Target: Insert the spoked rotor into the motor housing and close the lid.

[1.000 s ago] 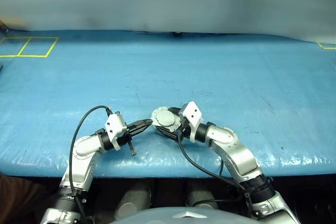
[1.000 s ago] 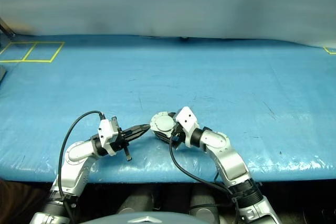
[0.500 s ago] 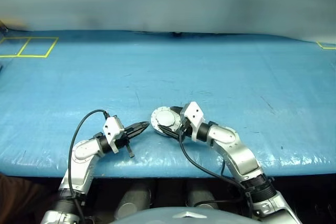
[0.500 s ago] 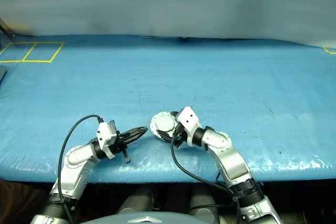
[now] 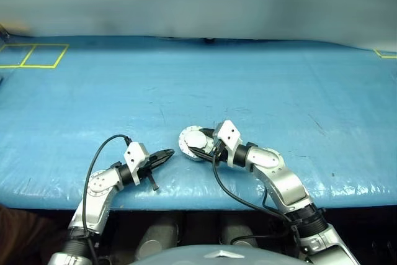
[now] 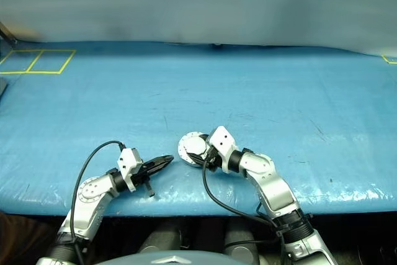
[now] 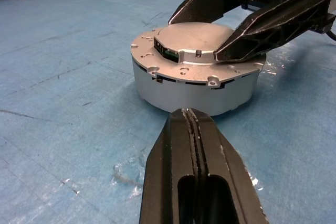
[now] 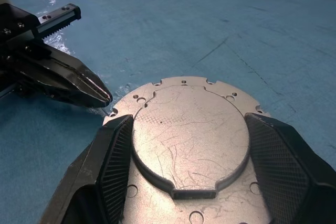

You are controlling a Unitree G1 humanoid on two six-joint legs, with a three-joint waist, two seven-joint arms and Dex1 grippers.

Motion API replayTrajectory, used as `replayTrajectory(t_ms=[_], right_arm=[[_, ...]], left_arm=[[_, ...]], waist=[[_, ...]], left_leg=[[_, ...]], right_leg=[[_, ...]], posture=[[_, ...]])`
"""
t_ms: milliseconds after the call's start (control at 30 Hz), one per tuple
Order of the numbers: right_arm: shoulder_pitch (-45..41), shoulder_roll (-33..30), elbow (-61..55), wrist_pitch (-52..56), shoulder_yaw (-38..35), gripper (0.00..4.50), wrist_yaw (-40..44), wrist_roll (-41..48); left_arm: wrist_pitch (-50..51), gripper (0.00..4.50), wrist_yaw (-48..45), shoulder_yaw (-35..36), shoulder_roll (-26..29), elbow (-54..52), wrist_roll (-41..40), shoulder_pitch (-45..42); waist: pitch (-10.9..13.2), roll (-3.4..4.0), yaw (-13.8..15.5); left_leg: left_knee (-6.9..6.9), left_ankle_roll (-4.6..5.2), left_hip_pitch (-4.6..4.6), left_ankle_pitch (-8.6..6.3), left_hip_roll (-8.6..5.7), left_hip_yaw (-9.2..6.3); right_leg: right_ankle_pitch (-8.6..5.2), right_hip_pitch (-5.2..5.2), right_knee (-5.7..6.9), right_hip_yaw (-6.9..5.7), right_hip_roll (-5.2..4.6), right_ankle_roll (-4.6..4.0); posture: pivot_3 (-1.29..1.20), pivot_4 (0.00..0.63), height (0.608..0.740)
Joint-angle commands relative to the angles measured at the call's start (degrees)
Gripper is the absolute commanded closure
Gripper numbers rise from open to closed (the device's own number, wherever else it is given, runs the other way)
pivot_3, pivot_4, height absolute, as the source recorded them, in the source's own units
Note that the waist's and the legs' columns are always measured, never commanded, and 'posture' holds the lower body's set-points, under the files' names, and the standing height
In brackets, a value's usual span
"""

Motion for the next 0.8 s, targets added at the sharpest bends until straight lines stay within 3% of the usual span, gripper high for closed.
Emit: replayTrajectory(t_ms=[33,800], right_arm=[[-0.08,0.02,-0.96,-0.87,-0.22,1.52,-0.18,-0.53],[-2.24,-2.48,-1.37,0.78,-1.75,1.52,2.81,0.91]], left_arm=[[0.76,4.50,1.64,-0.22,-0.29,-1.69,0.87,-0.28],[1.97,4.50,3.72,-1.82,-2.66,-2.50,1.85,-1.01]], waist=[[0.00,0.00,0.00],[0.00,0.00,0.07]], left_leg=[[0.00,0.00,0.00,0.00,0.00,0.00],[-0.01,0.01,-0.02,0.00,-0.01,0.00]], right_leg=[[0.00,0.00,0.00,0.00,0.00,0.01],[0.02,0.00,-0.03,-0.01,-0.03,-0.01]], posture=[[0.00,0.150,0.740],[0.00,0.150,0.740]])
